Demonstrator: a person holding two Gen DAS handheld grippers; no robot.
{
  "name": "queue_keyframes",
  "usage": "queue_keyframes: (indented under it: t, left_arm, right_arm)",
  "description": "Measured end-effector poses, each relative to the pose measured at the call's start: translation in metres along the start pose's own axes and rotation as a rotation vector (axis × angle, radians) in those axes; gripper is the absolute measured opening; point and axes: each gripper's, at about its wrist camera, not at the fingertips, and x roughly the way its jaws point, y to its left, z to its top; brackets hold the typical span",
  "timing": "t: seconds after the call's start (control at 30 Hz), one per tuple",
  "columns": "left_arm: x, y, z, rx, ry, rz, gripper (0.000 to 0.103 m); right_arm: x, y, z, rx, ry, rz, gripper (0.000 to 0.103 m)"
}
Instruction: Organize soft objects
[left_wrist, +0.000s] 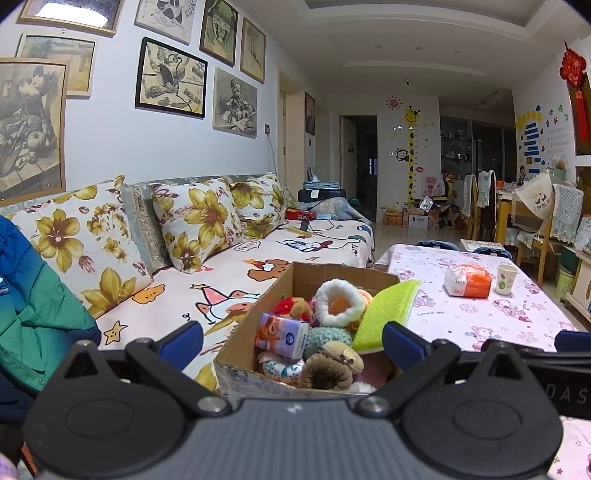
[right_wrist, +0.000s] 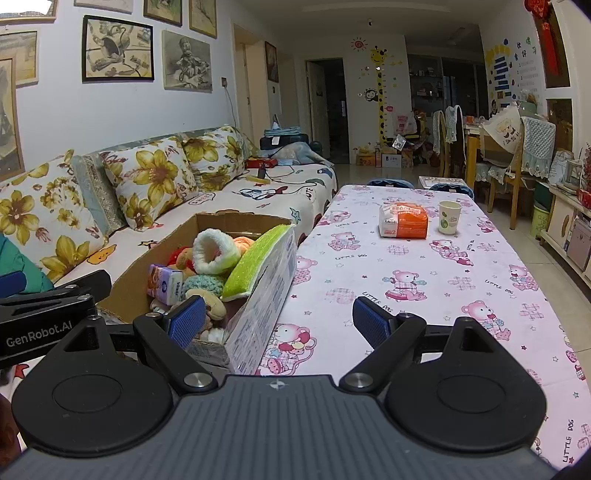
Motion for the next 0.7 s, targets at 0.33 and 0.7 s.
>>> queue_keyframes:
  t: [0.33,0.7]
  left_arm:
    - [0.006,-0.003,-0.007,0.022,0.002,0.009,0.102]
    - [0.020,-0.015,-0.015,0.047,0.036,0.005,0.102]
  right_arm:
    - [0.004,-0.006,-0.003,0.005,0.019,0.005,0.103]
    - [0.014,-0.017,-0.010,0.035,0.057,0.007,0.103]
